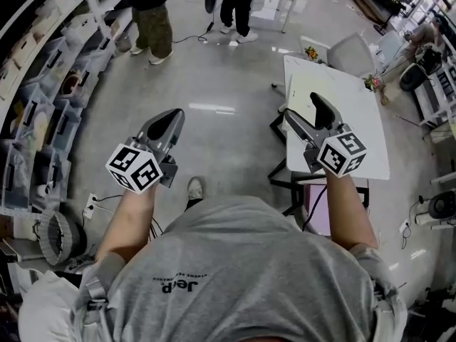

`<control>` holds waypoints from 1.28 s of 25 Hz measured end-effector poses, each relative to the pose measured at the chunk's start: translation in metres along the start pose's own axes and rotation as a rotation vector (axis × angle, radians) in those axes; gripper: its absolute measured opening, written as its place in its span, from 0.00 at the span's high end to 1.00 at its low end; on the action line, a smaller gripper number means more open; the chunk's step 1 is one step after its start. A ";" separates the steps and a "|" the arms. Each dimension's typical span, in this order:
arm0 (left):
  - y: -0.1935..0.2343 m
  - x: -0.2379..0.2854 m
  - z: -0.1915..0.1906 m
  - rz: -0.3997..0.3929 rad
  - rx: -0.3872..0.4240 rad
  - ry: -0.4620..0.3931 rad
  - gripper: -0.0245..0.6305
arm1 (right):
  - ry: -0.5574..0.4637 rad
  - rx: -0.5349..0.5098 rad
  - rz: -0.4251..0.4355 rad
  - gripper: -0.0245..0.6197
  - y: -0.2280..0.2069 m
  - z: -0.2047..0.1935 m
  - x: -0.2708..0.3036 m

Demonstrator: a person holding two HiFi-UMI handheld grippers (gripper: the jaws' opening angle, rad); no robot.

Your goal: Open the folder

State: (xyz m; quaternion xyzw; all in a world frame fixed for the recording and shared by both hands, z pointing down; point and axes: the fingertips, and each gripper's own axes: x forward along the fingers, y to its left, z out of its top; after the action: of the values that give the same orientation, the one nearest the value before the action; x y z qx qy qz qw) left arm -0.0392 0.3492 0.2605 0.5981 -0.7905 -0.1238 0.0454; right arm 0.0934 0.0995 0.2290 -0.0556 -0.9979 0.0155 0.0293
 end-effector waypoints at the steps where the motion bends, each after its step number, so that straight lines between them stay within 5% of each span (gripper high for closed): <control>1: 0.019 0.012 0.003 -0.017 -0.003 -0.002 0.88 | 0.001 0.000 -0.022 0.36 -0.008 0.001 0.016; 14: 0.206 0.155 0.062 -0.237 -0.001 0.046 0.87 | 0.002 0.044 -0.273 0.36 -0.083 0.032 0.189; 24: 0.268 0.219 0.056 -0.274 -0.036 0.079 0.87 | 0.071 0.074 -0.321 0.36 -0.132 0.015 0.246; 32: 0.278 0.279 0.035 -0.248 -0.033 0.119 0.88 | 0.091 0.107 -0.270 0.36 -0.198 -0.005 0.285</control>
State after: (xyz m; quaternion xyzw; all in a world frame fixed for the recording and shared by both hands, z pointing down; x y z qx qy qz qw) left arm -0.3854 0.1578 0.2748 0.6965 -0.7045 -0.1056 0.0862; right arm -0.2110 -0.0655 0.2571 0.0800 -0.9917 0.0620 0.0790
